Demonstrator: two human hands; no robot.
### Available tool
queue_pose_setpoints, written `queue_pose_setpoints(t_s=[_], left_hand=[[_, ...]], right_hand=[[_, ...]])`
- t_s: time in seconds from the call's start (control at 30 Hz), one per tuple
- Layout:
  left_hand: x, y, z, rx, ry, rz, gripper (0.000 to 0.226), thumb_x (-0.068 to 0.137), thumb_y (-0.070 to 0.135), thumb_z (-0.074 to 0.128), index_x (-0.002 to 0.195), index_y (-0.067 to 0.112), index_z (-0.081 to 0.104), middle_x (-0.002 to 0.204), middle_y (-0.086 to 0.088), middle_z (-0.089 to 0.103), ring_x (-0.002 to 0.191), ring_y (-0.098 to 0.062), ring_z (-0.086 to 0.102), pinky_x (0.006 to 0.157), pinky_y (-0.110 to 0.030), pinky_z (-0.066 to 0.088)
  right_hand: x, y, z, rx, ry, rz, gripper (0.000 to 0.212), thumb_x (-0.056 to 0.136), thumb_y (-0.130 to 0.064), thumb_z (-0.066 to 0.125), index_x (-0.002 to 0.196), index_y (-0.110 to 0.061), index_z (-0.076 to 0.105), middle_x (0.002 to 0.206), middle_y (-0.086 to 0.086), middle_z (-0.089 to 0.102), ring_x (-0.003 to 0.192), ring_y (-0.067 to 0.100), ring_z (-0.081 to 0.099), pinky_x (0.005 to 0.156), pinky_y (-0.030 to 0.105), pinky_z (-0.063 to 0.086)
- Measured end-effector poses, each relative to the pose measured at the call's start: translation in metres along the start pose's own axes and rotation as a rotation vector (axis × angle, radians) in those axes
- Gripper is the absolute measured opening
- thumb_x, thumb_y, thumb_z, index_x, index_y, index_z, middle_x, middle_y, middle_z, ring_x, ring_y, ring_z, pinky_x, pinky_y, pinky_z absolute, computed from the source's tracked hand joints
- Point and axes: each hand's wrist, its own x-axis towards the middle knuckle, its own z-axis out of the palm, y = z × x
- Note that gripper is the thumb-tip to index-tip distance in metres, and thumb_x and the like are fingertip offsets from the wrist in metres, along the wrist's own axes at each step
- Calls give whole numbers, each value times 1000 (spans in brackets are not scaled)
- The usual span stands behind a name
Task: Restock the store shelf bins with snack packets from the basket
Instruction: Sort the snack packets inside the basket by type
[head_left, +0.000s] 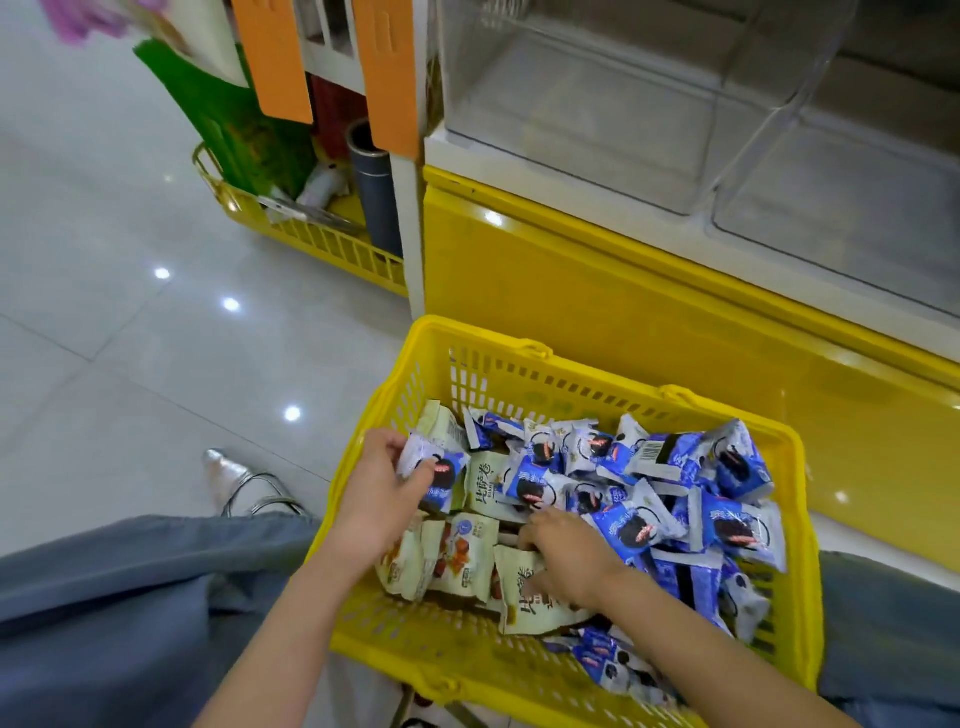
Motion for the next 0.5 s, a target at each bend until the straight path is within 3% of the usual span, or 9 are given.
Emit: queue_pose_setpoints(t_s=[0.03,0.1,0.17,0.3,0.4,0.5], left_hand=[[0,0,-3,-52,24,-11,23,87,13,61,99,17,42,84,11,52,76,-3,52,61,-7,39],[-1,-1,-6,-183,26,-70,24,86,11,62,101,17,44,89,8,54,85,-11,56,77,-26,50],[-3,-3,-6,-264,-3,-120,24,86,11,62,104,18,47,97,3,58,92,-17,59,83,-39,53],[-14,-1,-1,-463,9,-129,10,90,9,58,96,17,55,95,-3,59,81,-17,64,61,-28,58],[-22,3,5,-480,6,-113,9,92,12,56,91,21,52,87,0,55,65,-8,56,48,-14,46],[-29,9,4,-604,-105,-152,10,93,23,54,83,21,51,81,0,58,64,-6,56,56,-21,45]], right_hand=[[-5,-2,-3,43,49,-11,46,79,-40,70,117,-18,58,117,2,56,114,19,46,95,31,37],[-15,-8,-13,182,170,-22,34,78,-43,70,102,-20,62,105,-4,58,102,14,50,85,27,40],[-27,-13,-28,342,268,-32,34,78,-46,68,94,-17,61,98,-5,58,95,10,48,78,22,37],[-48,-21,-63,687,399,-79,31,84,-42,63,92,-12,59,95,-2,61,92,8,55,81,20,41],[-53,-29,-80,863,423,-56,33,88,-39,59,84,-6,55,73,-3,56,69,10,53,69,27,41],[-48,-36,-86,905,460,38,45,91,-42,54,75,-2,41,67,3,35,60,13,33,64,30,29]])
